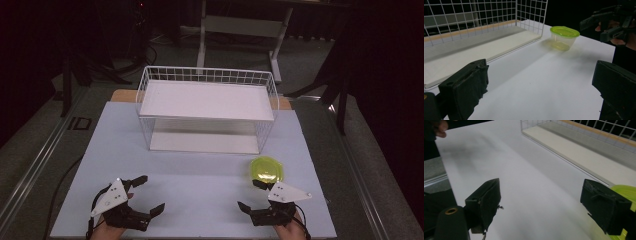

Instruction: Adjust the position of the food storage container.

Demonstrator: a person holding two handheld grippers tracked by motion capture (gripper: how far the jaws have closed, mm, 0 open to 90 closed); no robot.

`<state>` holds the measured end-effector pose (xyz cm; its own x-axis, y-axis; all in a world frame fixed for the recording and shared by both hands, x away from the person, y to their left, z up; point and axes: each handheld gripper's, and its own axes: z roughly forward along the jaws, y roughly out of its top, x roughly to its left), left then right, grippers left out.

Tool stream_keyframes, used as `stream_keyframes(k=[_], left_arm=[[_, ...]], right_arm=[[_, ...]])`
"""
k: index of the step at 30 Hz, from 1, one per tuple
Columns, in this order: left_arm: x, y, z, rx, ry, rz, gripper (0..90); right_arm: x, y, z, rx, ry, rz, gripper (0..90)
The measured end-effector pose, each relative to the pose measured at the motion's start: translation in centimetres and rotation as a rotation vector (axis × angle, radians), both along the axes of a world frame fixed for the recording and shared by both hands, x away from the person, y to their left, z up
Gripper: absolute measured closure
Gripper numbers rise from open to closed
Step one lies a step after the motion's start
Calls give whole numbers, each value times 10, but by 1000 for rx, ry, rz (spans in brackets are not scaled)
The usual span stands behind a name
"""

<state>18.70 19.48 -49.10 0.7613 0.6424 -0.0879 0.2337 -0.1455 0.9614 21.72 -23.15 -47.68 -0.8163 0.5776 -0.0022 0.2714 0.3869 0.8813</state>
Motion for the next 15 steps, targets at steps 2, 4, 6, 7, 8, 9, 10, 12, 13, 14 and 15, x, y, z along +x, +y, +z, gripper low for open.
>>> stream_keyframes(k=[2,4,6,7,8,9,10,12,13,14,15], left_arm=[[0,0,0,-4,0,0,13],[1,-1,1,-2,-4,1,13],[1,-1,2,-4,-3,2,13],[0,-2,2,-7,-4,6,13],[0,-3,2,-7,-4,4,14],[-1,-3,2,-3,-4,2,13],[-1,-4,3,-1,-6,1,13],[-2,-5,3,2,-12,0,14],[-2,-5,3,5,-13,-1,13],[-3,-5,3,4,-14,-1,14],[-3,-5,2,3,-12,0,13]], right_arm=[[-1,1,1,-5,-2,6,164],[-3,3,0,-13,-9,11,164],[-5,4,0,-9,-15,24,146],[-7,5,-1,-5,-19,30,144],[-10,7,0,10,-19,57,144],[-12,9,2,23,-29,65,144],[-14,10,4,35,-43,80,144],[-17,12,10,64,-53,108,144],[-19,12,13,72,-66,117,144],[-21,13,16,68,-68,127,134],[-23,15,19,64,-78,128,130]])
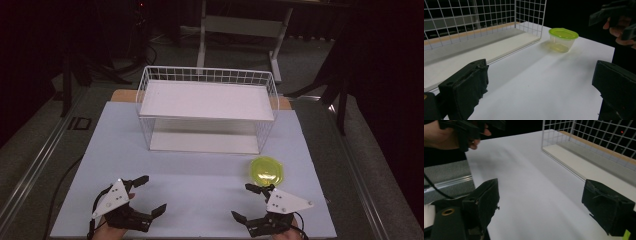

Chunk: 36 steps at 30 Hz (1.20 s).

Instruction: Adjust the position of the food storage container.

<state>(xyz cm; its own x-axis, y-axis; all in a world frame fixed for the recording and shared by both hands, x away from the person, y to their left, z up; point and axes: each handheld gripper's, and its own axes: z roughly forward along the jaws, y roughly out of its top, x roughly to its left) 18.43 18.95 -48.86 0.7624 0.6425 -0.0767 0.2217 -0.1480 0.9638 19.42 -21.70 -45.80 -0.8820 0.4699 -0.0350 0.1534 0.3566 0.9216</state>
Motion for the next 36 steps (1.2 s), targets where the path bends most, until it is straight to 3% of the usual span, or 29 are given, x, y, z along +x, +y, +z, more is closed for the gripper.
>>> stream_keyframes(k=[5,9,17,20,21,22,28,31,32,36], left_arm=[[1,1,-3,-6,17,-2,14],[-1,1,-2,-8,11,-6,14],[-1,1,-3,-11,17,-11,14],[-1,1,-2,-18,14,-11,14],[-1,1,-2,-14,11,-11,14],[-1,0,-2,-15,13,-12,13],[1,0,-3,-12,19,-15,13],[0,-1,-3,-13,17,-17,14],[0,-1,-3,-10,17,-17,14],[1,0,-3,-17,24,-14,13]], right_arm=[[-2,1,17,47,-34,18,133],[6,-5,30,94,-18,8,133],[27,-21,46,81,-41,-82,128],[33,-26,47,86,-33,-111,125],[39,-32,47,121,-11,-116,115],[41,-33,47,123,-7,-129,115],[56,-46,46,98,0,-205,122],[61,-51,44,76,-1,-214,143],[65,-56,40,54,1,-237,178],[71,-66,36,48,8,-271,229]])
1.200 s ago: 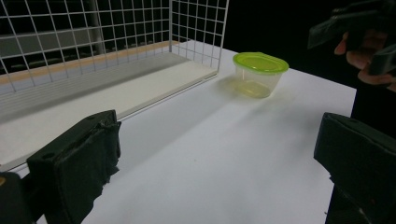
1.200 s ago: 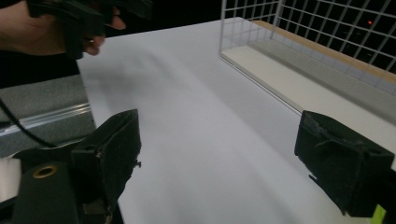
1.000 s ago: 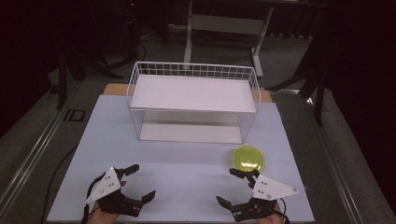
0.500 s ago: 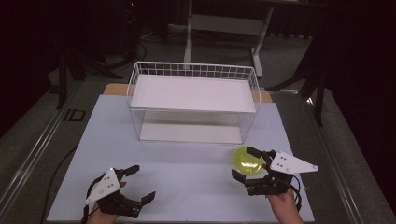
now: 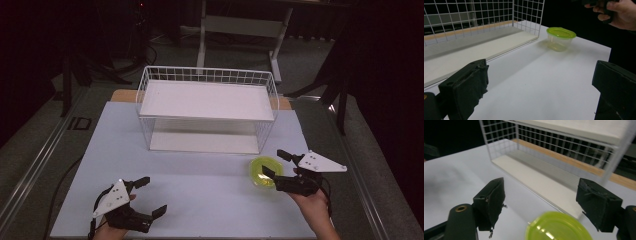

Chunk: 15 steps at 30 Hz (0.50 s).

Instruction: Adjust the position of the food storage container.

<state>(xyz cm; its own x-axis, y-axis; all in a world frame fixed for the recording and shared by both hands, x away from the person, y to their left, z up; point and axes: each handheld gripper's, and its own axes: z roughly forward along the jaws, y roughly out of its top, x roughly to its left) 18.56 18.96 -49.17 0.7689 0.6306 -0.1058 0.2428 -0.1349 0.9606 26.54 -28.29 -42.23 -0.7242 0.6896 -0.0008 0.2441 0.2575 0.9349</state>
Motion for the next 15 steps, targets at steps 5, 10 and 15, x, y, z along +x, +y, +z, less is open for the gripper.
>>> stream_keyframes(k=[5,10,15], left_arm=[[1,0,-1,-4,4,-2,14],[2,-1,-1,-3,8,-6,13],[2,-1,-1,0,9,-7,14]], right_arm=[[9,-19,-13,-22,40,-54,325],[14,-38,-30,-42,78,-119,475],[14,-56,-43,-58,104,-178,682]])
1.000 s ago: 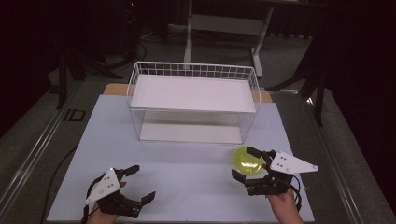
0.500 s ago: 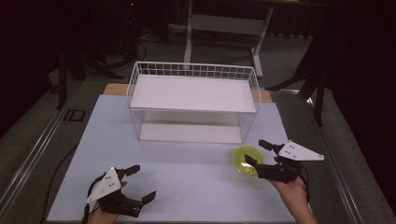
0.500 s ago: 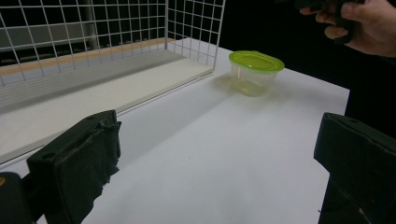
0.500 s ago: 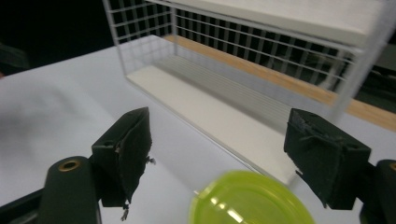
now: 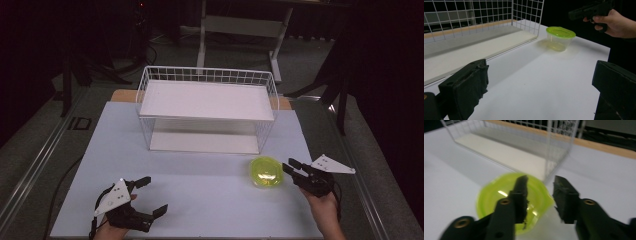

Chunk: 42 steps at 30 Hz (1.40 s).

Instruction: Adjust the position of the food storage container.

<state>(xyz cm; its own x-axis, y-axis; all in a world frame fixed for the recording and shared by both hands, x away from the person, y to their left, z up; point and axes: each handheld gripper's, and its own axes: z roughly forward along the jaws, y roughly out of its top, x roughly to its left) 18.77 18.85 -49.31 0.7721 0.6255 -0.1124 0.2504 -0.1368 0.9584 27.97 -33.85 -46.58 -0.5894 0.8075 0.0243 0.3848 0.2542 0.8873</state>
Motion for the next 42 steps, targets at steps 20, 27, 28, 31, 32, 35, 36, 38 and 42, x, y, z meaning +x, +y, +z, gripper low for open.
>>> stream_keyframes(k=[20,27,28,31,32,35,36,38,42], left_arm=[[2,-4,0,3,-2,-13,14],[2,-3,0,-1,-3,-12,14],[2,-4,0,0,-1,-13,14],[1,-4,0,4,-2,-14,14],[1,-4,1,7,-6,-16,14],[1,-4,1,7,-7,-17,14],[1,-4,1,8,-5,-17,14],[1,-4,1,7,-4,-19,13],[0,-5,1,7,-8,-20,13]], right_arm=[[1,11,-51,-181,161,-85,900],[7,21,-55,-179,180,-62,900],[9,23,-55,-173,187,-59,900],[14,31,-55,-168,192,-49,900],[16,39,-54,-174,192,-42,900],[19,45,-54,-170,195,-22,900],[20,50,-54,-171,196,-18,900],[23,60,-55,-173,193,-3,900],[27,71,-56,-156,195,15,900]])
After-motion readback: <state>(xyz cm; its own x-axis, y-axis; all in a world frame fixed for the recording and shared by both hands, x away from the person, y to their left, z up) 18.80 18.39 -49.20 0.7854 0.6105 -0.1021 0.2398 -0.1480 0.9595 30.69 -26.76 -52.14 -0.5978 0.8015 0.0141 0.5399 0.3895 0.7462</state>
